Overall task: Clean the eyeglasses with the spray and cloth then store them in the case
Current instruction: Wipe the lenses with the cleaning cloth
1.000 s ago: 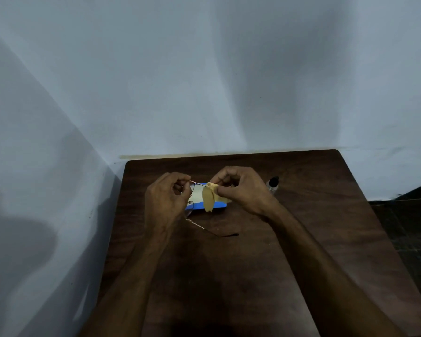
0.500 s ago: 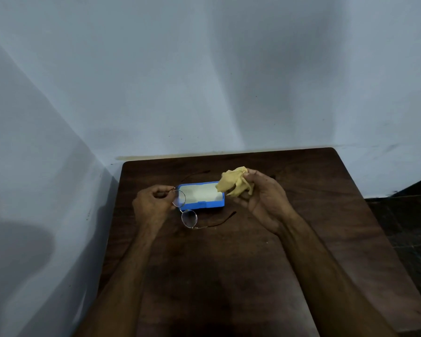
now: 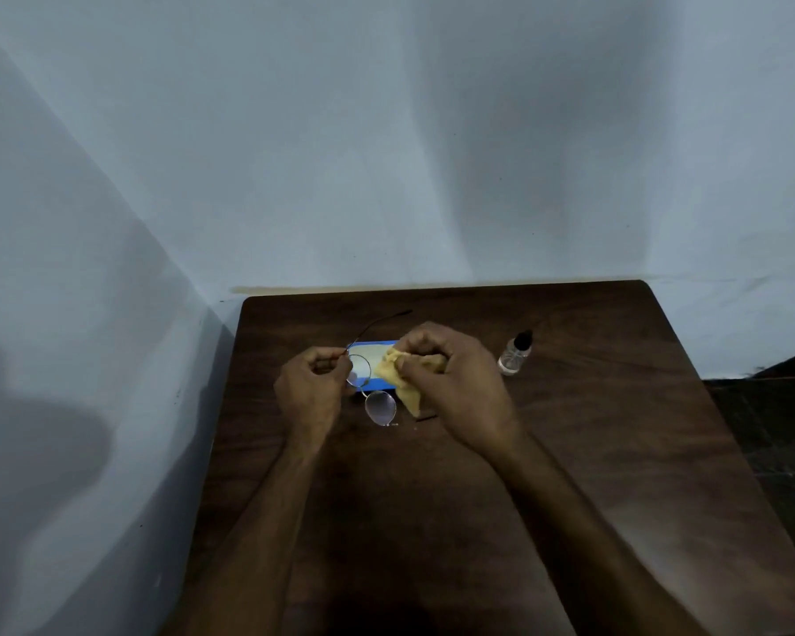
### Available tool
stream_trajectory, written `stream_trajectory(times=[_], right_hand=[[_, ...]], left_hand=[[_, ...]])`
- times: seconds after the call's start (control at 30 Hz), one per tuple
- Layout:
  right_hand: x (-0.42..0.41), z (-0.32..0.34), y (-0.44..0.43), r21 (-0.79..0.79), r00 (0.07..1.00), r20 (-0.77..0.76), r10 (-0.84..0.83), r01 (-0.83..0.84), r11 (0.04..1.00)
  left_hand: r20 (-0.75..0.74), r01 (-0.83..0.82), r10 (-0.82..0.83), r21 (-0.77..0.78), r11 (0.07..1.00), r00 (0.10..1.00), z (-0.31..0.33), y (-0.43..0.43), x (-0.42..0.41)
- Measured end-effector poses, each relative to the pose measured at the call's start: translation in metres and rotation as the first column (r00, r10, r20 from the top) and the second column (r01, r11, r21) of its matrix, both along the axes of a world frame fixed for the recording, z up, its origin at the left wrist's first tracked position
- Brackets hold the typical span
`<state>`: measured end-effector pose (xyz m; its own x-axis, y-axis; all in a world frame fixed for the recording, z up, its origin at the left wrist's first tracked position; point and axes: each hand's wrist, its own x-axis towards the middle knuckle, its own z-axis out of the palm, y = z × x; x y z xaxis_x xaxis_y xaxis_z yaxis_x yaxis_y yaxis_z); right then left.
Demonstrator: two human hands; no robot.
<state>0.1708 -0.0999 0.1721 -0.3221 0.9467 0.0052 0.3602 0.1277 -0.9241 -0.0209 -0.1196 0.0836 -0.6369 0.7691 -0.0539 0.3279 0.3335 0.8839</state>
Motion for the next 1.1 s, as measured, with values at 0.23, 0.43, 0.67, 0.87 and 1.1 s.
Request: stream_trajectory(times=[0.23, 0.43, 0.67, 0.87, 1.1], right_hand=[[-0.024, -0.026, 0.002, 0.103, 0.854, 0.520, 0.000, -0.062, 0.993], [-0.030, -0.040, 0.010, 0.131, 0.778, 0.629, 0.014, -0.124, 0.984], [-0.030, -0.037, -0.004, 0.121, 0.811, 0.582, 0.063, -0.163, 0.979], [-0.033, -0.036, -0.006, 0.196, 0.822, 0.570, -0.016, -0.116, 0.974], [-0.031, -0.039, -0.001, 0.200, 0.958, 0.235, -0.165, 0.118, 0.973]], left_hand=[[0.133, -0.054, 0.040, 0.100, 0.993, 0.990, 0.020, 0.008, 0.022], [0.188, -0.065, 0.038, 0.141, 0.988, 0.981, 0.029, 0.013, 0.028], [0.098, -0.079, 0.066, 0.133, 0.988, 0.993, 0.035, 0.014, 0.019], [0.189, -0.096, 0.064, 0.164, 0.982, 0.980, 0.043, 0.017, 0.024], [0.215, 0.015, -0.054, 0.179, 0.984, 0.975, 0.063, 0.028, 0.020]])
